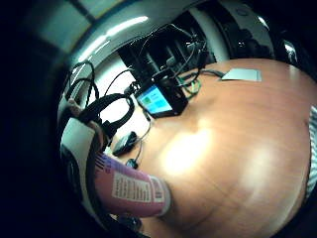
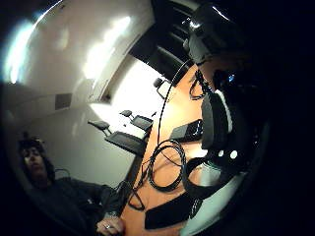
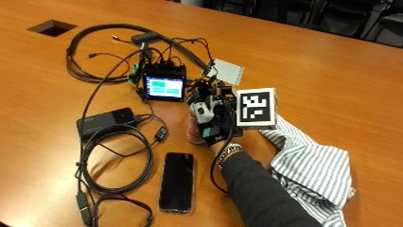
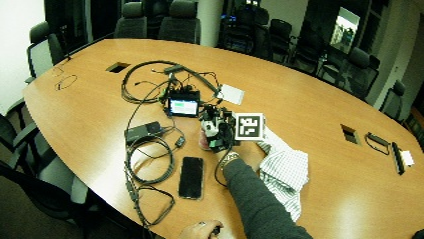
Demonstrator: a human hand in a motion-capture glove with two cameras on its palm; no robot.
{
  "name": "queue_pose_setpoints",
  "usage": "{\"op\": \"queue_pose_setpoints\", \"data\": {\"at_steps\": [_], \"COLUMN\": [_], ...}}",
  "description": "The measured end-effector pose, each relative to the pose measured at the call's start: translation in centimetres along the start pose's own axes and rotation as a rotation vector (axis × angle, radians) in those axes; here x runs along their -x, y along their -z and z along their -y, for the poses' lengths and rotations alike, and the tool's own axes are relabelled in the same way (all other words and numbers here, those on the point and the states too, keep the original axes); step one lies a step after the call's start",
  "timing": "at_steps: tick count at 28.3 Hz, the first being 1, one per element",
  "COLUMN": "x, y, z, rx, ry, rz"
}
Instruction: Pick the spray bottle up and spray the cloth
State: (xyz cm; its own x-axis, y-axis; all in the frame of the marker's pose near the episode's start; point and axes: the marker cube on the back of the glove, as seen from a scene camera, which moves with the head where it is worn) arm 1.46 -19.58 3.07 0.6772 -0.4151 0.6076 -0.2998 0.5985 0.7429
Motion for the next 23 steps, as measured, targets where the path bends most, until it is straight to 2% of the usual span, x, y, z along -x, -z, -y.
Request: {"op": "queue_pose_setpoints", "data": {"at_steps": [7, 14, 23], "x": [-2.4, -4.2, -2.2], "y": [-0.5, -0.3, -0.2], "z": [-2.4, -0.6, -0.3], "rx": [0.05, 0.222, 0.438], "ry": [-0.119, -0.289, -0.254], "rz": [-0.071, -0.063, -0.261]}}
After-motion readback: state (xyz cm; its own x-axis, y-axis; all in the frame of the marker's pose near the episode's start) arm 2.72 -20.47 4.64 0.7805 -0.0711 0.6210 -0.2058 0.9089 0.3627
